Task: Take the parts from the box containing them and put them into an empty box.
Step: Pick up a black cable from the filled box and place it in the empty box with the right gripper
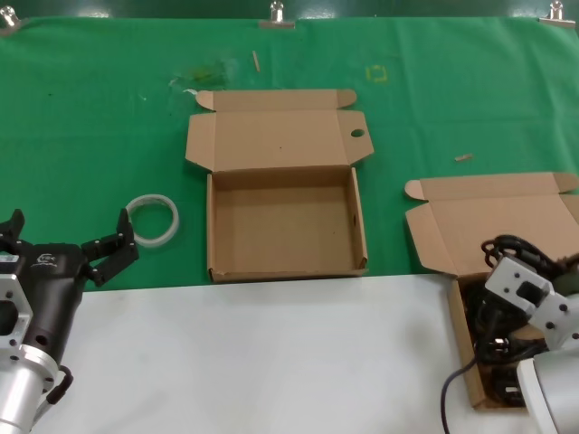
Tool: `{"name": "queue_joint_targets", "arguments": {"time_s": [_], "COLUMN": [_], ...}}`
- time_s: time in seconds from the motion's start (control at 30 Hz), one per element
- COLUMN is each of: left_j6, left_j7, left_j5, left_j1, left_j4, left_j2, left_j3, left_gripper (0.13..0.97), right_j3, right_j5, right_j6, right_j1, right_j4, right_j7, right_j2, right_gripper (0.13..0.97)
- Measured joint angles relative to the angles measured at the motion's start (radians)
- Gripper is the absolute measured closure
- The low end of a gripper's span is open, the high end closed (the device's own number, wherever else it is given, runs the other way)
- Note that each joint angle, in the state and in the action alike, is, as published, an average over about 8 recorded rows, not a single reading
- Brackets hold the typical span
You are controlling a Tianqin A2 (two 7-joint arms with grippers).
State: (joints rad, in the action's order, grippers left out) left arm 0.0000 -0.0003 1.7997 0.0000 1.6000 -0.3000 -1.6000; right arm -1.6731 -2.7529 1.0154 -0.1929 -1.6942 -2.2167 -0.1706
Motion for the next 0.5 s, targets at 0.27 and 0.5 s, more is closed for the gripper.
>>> {"name": "queue_joint_targets", "arguments": {"time_s": [0.27, 0.5], "left_j6": [0.000, 0.000], "left_j7": [0.000, 0.000], "left_j5": [0.000, 0.000], "left_j1": [0.000, 0.000], "left_j4": [0.000, 0.000], "left_j2": [0.000, 0.000], "left_j3": [0.000, 0.000], "left_gripper": [0.132, 0.132], "right_j3": [-0.075, -0.199], "right_j5": [0.000, 0.000], "right_j6": [0.021, -0.041], "right_j1": [-0.024, -0.087], "right_j4": [-0.108, -0.072], "right_j7": [-0.010, 0.024], "right_j2": [0.000, 0.000], "right_gripper": [0.892, 0.892]}}
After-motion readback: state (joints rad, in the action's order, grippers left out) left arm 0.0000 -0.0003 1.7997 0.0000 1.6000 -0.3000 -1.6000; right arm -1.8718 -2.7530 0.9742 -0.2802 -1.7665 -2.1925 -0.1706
